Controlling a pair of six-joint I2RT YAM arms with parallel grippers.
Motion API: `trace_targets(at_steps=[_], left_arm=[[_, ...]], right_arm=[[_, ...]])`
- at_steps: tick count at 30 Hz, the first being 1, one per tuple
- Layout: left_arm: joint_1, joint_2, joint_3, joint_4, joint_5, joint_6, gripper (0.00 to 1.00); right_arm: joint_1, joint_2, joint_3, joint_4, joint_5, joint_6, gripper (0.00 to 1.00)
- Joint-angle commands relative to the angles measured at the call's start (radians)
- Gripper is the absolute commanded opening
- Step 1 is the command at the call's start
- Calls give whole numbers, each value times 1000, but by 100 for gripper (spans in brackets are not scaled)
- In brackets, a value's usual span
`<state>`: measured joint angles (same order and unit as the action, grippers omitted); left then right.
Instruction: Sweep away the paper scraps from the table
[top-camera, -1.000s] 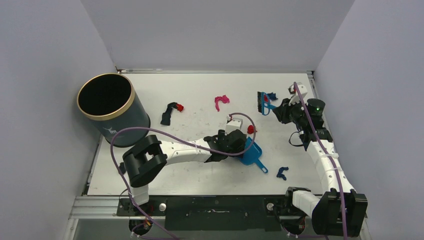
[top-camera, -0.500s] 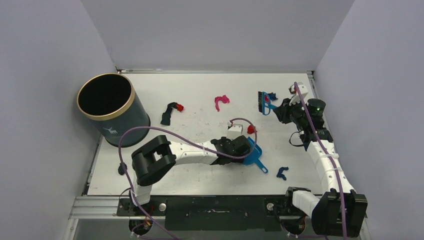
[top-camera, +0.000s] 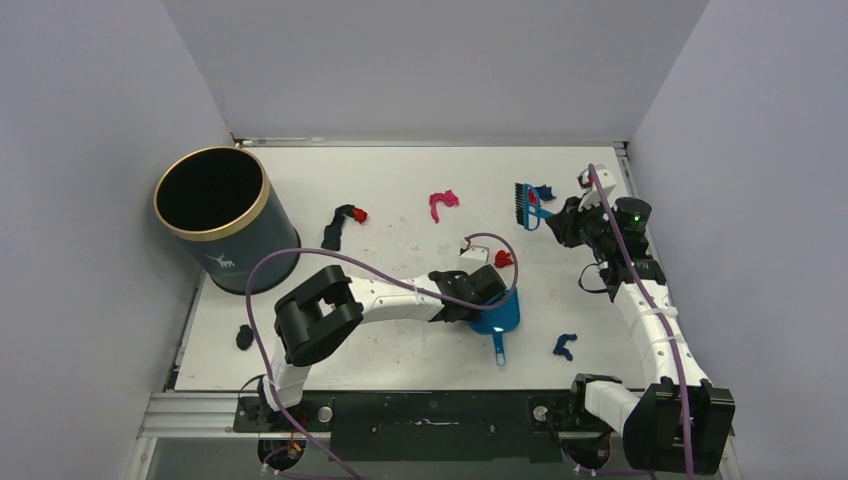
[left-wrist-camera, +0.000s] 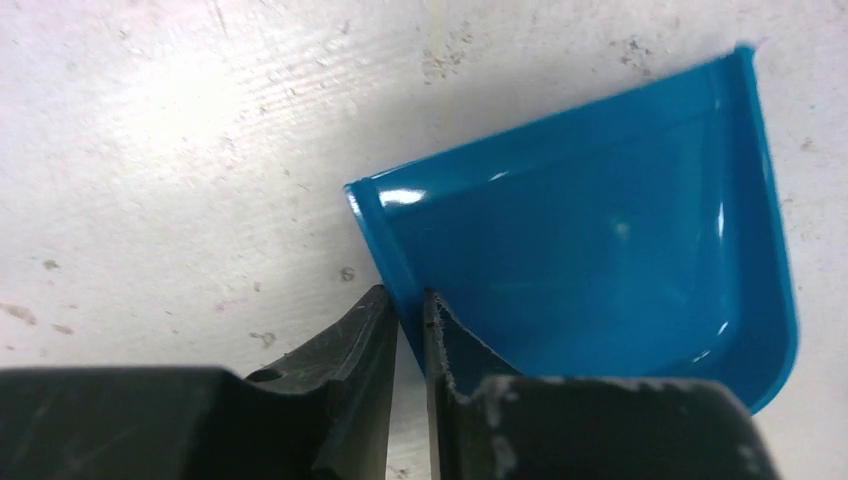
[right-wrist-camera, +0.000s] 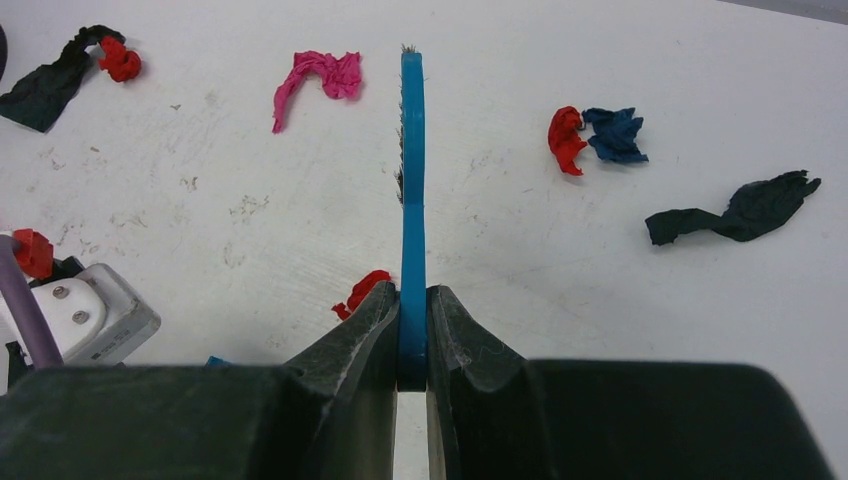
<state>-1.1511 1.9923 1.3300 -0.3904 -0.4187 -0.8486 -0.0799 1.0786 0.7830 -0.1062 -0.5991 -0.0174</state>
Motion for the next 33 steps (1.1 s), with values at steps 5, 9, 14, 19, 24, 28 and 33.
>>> trace_targets(at_steps=[5,9,14,19,24,28,33], left_arm=[[41,-86,-47,-32,1,169,1],[44,-99,-40,-57,-41,277,0],[131,-118,-34,-17,36,410,0],[172,-161,-22,3,100,507,35],[25,-388,-210,207,5,613,58],[-90,-526,-436,433,-49,600,60],[-157,-571,-618,586,-131,528,60]], right_arm=[[-8,-4,-4,47,-28,-10,5],[-8,2,-4,45,-36,-10,5],[-8,6,-5,46,-44,-12,5],[-8,11,-5,44,-51,-12,5],[-8,16,-4,43,-56,-15,5],[-8,27,-1,43,-63,-20,5],[-8,36,-2,37,-66,-25,5]])
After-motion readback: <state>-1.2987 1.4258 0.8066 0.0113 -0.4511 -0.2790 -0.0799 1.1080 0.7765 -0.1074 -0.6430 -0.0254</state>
